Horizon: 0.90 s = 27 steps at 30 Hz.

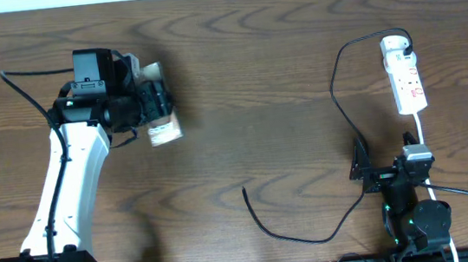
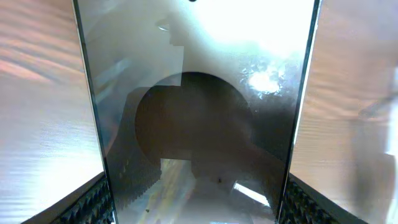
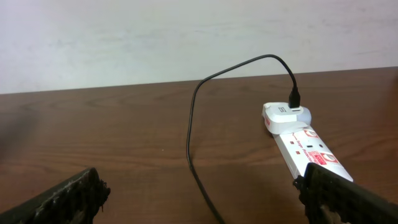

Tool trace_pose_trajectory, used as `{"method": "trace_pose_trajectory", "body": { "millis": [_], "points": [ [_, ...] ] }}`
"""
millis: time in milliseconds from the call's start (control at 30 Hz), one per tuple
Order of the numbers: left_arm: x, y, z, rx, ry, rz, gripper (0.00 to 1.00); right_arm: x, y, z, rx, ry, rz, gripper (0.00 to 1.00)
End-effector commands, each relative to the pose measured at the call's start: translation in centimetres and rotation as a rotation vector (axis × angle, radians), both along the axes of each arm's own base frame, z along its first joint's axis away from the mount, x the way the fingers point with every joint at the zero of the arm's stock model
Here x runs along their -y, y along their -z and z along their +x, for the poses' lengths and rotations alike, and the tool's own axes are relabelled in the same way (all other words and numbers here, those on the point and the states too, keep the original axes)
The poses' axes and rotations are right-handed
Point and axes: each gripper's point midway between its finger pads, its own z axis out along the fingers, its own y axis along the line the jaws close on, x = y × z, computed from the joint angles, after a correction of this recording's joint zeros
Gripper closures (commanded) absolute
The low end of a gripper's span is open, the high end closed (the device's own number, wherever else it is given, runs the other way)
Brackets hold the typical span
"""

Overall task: Plug charger to phone and switch on socket
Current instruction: 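Lift the phone with the left gripper and rotate it upright toward center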

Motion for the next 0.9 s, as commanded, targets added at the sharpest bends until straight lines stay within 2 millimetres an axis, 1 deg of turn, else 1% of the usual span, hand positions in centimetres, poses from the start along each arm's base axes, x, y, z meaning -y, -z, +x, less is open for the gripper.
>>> {"method": "trace_pose_trajectory", "body": {
  "millis": [0,67,100,267,400,567,800,867],
  "points": [
    [3.6,-3.9,-0.1,-0.062,-0.081,-0.343,0.93,0.1,0.0,0.0,0.000,0.002,-0.009,0.01],
    [4.2,-4.6,-0.3,-0.133,-0.155,-0.457,0.93,0.1,0.0,0.0,0.000,0.002,-0.009,0.01],
    [4.6,-5.1,-0.5,-0.195,-0.208,-0.540,0.93,0.1,0.0,0.0,0.000,0.002,-0.009,0.01],
    [5.7,-7.4,-1.5,-0.410,-0.317,-0.812,0.93,0.1,0.0,0.0,0.000,0.002,-0.009,0.01],
    [6.2,-9.0,-2.2,-0.601,-0.411,-0.973,0.93,0.1,0.0,0.0,0.000,0.002,-0.009,0.01],
    [6.7,-10.0,-2.8,-0.824,-0.539,-1.091,0.93,0.1,0.0,0.0,0.000,0.002,-0.009,0.01],
    [7.0,-10.6,-3.1,-1.020,-0.677,-1.160,0.93,0.1,0.0,0.0,0.000,0.002,-0.009,0.01],
    [7.2,-10.9,-3.3,-1.066,-0.691,-1.176,0.93,0.1,0.0,0.0,0.000,0.002,-0.009,0.01]
  ]
}}
